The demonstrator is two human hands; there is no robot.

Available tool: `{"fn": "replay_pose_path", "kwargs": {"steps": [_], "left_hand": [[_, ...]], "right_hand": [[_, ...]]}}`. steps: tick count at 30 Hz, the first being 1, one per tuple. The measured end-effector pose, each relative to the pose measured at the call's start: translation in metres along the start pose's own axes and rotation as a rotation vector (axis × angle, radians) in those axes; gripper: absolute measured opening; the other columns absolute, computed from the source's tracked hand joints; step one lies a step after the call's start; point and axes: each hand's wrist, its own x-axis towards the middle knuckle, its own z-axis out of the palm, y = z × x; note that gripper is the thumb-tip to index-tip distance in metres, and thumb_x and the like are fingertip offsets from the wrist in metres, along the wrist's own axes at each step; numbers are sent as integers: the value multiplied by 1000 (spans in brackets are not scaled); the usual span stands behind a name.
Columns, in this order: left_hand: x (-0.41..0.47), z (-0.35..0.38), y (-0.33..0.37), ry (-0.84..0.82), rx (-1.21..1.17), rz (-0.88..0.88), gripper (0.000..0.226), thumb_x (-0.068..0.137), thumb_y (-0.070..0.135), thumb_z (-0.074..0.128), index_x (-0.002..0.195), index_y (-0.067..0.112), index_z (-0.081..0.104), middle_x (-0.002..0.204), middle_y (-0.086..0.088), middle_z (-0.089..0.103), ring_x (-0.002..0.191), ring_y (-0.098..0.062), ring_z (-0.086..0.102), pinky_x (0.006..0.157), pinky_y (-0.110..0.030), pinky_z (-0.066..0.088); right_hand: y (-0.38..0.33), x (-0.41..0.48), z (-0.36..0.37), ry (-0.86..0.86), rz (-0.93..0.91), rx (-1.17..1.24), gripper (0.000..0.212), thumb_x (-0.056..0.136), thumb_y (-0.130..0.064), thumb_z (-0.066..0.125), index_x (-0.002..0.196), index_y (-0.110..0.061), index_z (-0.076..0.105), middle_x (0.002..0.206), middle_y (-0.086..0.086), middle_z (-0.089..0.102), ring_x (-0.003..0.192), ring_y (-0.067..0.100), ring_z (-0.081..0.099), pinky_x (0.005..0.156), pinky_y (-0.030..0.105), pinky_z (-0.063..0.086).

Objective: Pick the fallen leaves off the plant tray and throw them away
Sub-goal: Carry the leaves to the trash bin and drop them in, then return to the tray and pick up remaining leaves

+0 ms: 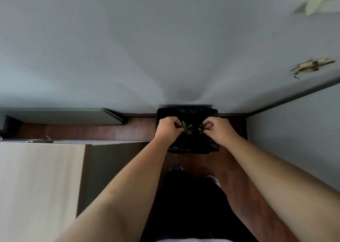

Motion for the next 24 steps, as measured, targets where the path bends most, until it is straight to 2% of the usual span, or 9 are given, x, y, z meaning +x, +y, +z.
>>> {"fn": "replay_pose_path", "kwargs": {"steps": [2, 4, 8, 10, 14, 17, 21, 24], "left_hand": [[2, -3, 2, -28, 9, 10, 26, 84, 25, 69, 108, 16, 66, 115, -3, 68, 108, -18, 63, 87, -29, 51], [0, -9, 4, -29, 19, 15, 28, 86, 28, 66, 113, 19, 64, 121, -1, 66, 114, -17, 60, 90, -30, 50], [-14, -24, 4, 1, 32, 3, 24, 87, 27, 64, 109, 20, 65, 119, 1, 67, 113, -17, 59, 88, -29, 48], [-29, -32, 5, 13, 45, 6, 22, 86, 28, 65, 107, 20, 66, 117, 1, 68, 110, -17, 60, 88, -28, 48], [-74, -51, 7, 68, 33, -19, 21, 84, 28, 65, 104, 20, 67, 115, 0, 70, 108, -17, 63, 92, -29, 50], [-125, -75, 4, 209, -12, -38, 21, 82, 24, 65, 102, 18, 69, 110, -2, 72, 106, -18, 65, 93, -30, 51], [-211, -105, -26, 423, -57, -108, 20, 81, 21, 64, 100, 15, 70, 106, -5, 73, 103, -23, 65, 91, -33, 52], [-287, -117, -68, 574, -114, -237, 18, 84, 23, 62, 100, 17, 70, 107, -8, 72, 103, -25, 65, 90, -34, 53]], "right_hand": [[-1, -2, -4, 3, 9, 30, 26, 87, -7, 58, 112, -8, 65, 113, 12, 67, 104, 26, 63, 96, 37, 50], [-1, -5, -9, 26, 22, 28, 26, 90, -7, 52, 113, -7, 65, 117, 12, 66, 108, 26, 61, 97, 35, 49], [-6, -17, -22, 31, 17, -24, 23, 90, -8, 48, 100, -10, 69, 108, 11, 68, 93, 24, 62, 80, 29, 47], [-12, -27, -30, 11, -20, -61, 22, 89, -8, 48, 94, -10, 69, 104, 12, 69, 81, 21, 58, 72, 25, 41], [-41, -50, -46, -8, -124, -169, 21, 88, -11, 49, 90, -14, 70, 100, 6, 69, 80, 22, 59, 71, 23, 39], [-83, -71, -50, -40, -254, -249, 20, 88, -13, 49, 86, -18, 68, 94, 7, 70, 74, 22, 57, 68, 25, 39], [-156, -109, -30, -65, -486, -336, 18, 86, -14, 53, 88, -17, 71, 98, 9, 73, 92, 28, 64, 74, 27, 45], [-214, -152, 6, -112, -695, -393, 17, 84, -15, 56, 89, -17, 72, 98, 11, 74, 94, 29, 66, 78, 30, 49]]}}
